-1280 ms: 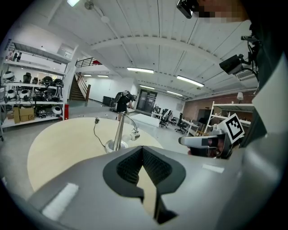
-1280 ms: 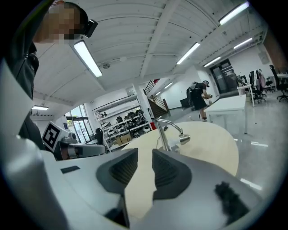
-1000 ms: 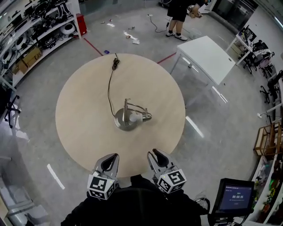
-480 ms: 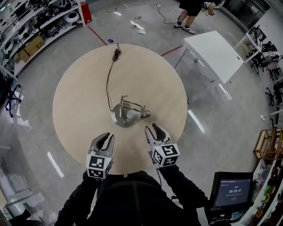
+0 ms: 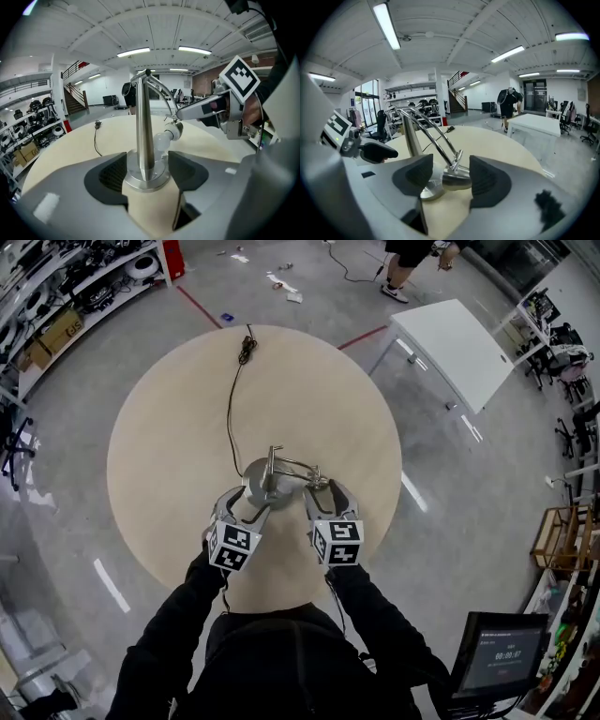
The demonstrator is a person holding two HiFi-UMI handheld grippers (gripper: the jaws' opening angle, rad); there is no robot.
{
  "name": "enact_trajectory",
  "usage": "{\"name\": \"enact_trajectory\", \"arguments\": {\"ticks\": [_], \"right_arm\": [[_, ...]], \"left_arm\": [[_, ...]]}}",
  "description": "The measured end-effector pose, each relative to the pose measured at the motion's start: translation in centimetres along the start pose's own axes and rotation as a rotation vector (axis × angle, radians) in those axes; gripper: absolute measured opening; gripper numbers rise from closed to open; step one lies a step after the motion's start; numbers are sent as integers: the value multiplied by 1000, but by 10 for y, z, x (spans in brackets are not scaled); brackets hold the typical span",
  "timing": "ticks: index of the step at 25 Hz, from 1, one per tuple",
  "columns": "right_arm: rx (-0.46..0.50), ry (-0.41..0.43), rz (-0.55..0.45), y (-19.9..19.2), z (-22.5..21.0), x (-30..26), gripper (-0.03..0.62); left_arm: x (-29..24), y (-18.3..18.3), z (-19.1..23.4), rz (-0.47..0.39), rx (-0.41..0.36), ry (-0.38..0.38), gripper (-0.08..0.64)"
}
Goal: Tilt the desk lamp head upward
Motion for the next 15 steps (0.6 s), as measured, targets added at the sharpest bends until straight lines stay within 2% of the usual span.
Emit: {"name": "enact_trajectory", "arguments": {"ticks": [7, 15], "right_arm": [[-95, -58, 5, -2, -9, -16, 235], [-114, -91, 2, 0, -9, -22, 233]], "left_arm": [[-45, -10, -1, 54, -16, -38, 284], [-68, -19, -7, 96, 6, -57, 279]]}}
Point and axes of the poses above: the fingertips, and each gripper's own axes: x backward along the fingers, z to its left, y out of its top, the point moved 9 cm from there along x, backward along the fingers, and after that the axes turned 11 degrees about y, right-handed, at the moved point
